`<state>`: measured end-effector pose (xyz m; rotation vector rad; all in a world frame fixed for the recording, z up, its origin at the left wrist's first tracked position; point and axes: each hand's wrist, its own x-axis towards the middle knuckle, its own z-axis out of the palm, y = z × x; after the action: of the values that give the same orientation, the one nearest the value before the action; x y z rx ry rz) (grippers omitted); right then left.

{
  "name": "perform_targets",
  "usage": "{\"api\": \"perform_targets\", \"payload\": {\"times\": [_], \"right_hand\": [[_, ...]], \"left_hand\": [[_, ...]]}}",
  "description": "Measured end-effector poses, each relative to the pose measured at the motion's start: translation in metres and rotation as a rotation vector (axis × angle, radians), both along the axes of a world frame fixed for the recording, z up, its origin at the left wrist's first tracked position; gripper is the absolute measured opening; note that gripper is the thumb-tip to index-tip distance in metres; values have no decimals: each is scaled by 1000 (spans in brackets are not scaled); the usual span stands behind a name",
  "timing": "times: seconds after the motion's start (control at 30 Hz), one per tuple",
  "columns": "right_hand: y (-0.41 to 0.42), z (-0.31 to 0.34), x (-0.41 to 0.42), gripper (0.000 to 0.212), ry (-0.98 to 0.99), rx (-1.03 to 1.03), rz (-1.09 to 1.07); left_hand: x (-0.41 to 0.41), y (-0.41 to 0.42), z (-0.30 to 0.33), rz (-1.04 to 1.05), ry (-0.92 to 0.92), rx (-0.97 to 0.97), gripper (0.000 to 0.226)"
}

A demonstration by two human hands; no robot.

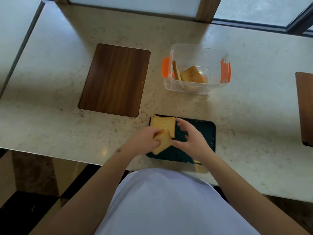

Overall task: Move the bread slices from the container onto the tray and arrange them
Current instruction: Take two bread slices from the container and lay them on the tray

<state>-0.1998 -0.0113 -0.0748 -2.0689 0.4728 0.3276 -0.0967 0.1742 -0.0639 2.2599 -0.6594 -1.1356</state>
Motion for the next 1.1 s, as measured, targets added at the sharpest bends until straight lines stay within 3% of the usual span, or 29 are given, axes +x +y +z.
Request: {"api": "perform_targets", "payload": {"times": [0.07,0.13,0.2,0.3,0.4,0.47,0.53,0.57,0.63,0.7,0.77,0.9,1.0,1.1], "right_hand": [[2,6,11,70,-32,-2,174],[7,12,22,44,-5,22,245],[8,13,30,25,21,26,180],[2,12,32,11,105,169,-79],[-1,12,24,23,220,850,-567],[0,13,16,35,260,1207,-813],[1,10,12,42,275,1324,-859],[2,7,11,41,289,1296,-810],[4,2,9,35,348,1014,-606],[3,-5,4,32,381,616,-411],[0,-12,-2,27,372,417,-343],[3,-28,-11,17,433,207,-199],[8,-38,-12,24,487,194,-195],[13,-44,-9,31,528,195,-211]], "left_hand": [[7,-9,10,-197,-100,73,9],[13,-19,17,-310,-99,120,8],[21,-24,19,-286,-82,112,12],[32,-18,13,160,101,-74,42],[27,-1,1,704,556,-271,61],[15,9,-10,823,838,-384,59],[3,14,-16,893,984,-497,53],[1,14,-19,924,982,-530,52],[-1,14,-22,942,887,-521,47],[0,15,-25,846,712,-400,40],[-2,18,-30,672,508,-222,30],[-10,20,-40,530,360,-14,16],[-12,17,-44,477,195,70,10],[-11,12,-44,467,159,92,14]]}}
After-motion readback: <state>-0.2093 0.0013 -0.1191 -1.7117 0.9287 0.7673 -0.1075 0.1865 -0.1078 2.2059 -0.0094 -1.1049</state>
